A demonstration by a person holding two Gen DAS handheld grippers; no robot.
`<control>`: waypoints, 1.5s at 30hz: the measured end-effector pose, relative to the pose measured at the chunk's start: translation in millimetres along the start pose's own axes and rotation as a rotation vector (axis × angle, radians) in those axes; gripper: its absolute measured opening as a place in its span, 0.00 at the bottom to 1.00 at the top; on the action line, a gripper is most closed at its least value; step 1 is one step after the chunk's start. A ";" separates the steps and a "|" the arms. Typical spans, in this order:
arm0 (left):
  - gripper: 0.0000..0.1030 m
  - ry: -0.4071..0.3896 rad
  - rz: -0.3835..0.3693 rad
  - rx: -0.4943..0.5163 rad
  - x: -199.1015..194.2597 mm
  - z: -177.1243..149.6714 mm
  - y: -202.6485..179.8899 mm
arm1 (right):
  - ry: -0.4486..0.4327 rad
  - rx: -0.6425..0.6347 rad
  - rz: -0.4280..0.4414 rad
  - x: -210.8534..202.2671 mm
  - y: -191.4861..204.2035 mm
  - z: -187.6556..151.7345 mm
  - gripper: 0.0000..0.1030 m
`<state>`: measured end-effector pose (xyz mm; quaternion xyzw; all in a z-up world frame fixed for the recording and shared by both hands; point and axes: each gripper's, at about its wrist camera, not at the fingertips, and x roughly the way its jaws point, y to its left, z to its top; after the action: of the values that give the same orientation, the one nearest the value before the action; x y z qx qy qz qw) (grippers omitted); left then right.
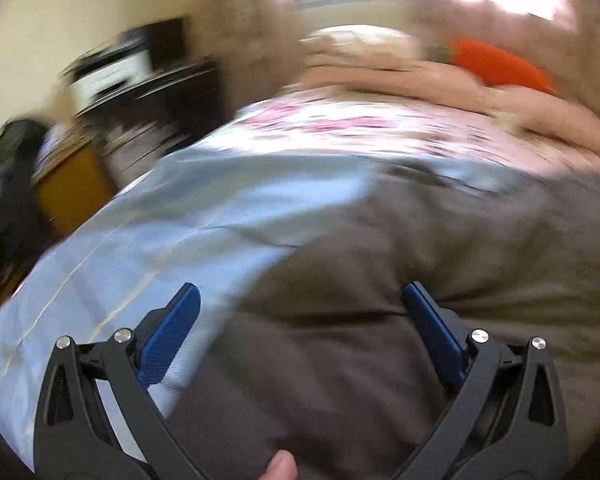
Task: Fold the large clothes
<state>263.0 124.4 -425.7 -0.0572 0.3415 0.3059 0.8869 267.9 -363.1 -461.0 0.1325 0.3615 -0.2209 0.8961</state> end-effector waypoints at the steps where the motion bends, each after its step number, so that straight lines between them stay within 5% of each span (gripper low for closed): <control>1: 0.98 0.026 -0.030 -0.108 1.2 8.4 16.7 | 0.003 0.062 -0.034 -6.8 -9.2 6.0 0.99; 2: 0.98 0.010 -0.065 -0.175 -3.9 18.1 25.6 | -0.056 0.055 -0.066 -19.8 -7.8 11.8 0.99; 4: 0.98 -0.075 -0.126 -0.156 -17.3 42.8 17.4 | -0.189 -0.075 -0.026 -42.4 17.9 24.9 0.99; 6: 0.98 -0.094 -0.206 -0.042 -15.0 65.2 -15.6 | -0.166 -0.233 0.022 -36.2 52.4 38.2 0.99; 9: 0.98 0.013 -0.195 0.191 19.2 82.3 -77.1 | 0.046 -0.429 0.012 20.5 105.7 61.0 0.99; 12: 0.98 0.233 -0.055 0.430 96.8 82.9 -121.1 | 0.328 -0.372 0.057 80.7 111.3 72.8 0.99; 14: 0.98 0.328 -0.017 0.353 135.0 91.1 -103.7 | 0.394 -0.229 0.056 107.1 91.8 82.2 0.99; 17: 0.98 0.340 -0.054 0.205 154.7 104.9 -71.6 | 0.434 -0.043 0.065 129.6 57.2 87.1 0.99; 19: 0.98 0.278 -0.025 0.160 154.9 106.8 -55.9 | 0.446 0.129 0.061 133.8 24.8 84.7 0.99; 21: 0.98 0.156 0.260 0.117 142.6 110.5 -42.3 | 0.416 0.162 0.027 128.7 12.8 74.8 0.99; 22: 0.98 0.131 0.304 -0.016 139.1 115.5 -15.3 | 0.404 0.147 0.021 125.1 14.2 71.8 0.99; 25: 0.98 0.156 0.231 -0.323 127.1 115.8 40.2 | 0.358 0.097 -0.023 109.0 18.9 66.0 0.99; 27: 0.98 0.137 0.133 -0.341 107.0 112.7 43.9 | 0.257 0.054 -0.114 79.6 28.7 71.0 0.99; 29: 0.98 0.068 -0.018 -0.274 72.2 106.2 25.7 | 0.068 0.002 -0.101 36.6 38.7 73.0 0.99; 31: 0.98 0.030 -0.205 -0.149 37.7 88.0 -3.4 | -0.081 -0.114 0.036 -14.6 64.3 56.7 0.99; 33: 0.98 0.060 -0.288 0.021 19.6 56.2 -39.2 | -0.061 -0.233 0.100 -25.2 89.3 35.0 0.99; 35: 0.98 0.106 -0.260 0.156 31.5 27.3 -67.1 | 0.027 -0.294 0.116 -8.0 103.7 5.8 0.99; 36: 0.98 0.093 -0.266 0.176 34.9 17.5 -72.1 | 0.001 -0.253 0.161 -5.2 97.6 -0.8 0.99; 38: 0.98 0.062 -0.274 0.101 37.6 14.8 -65.1 | -0.019 -0.222 0.164 2.1 93.2 -2.6 0.99; 42: 0.98 0.153 -0.252 0.112 39.0 23.6 -67.5 | 0.059 -0.233 0.122 6.1 97.7 10.6 0.99; 44: 0.98 0.091 -0.174 0.064 -5.6 39.7 -45.8 | 0.074 -0.206 0.026 -35.8 87.6 21.2 0.97; 45: 0.98 0.026 -0.223 -0.012 -37.9 46.4 -24.3 | -0.006 -0.183 0.051 -77.9 77.2 27.5 0.97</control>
<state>281.6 100.1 -368.7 -0.1040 0.3429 0.2065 0.9105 272.1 -283.7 -380.6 0.0587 0.3741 -0.1643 0.9108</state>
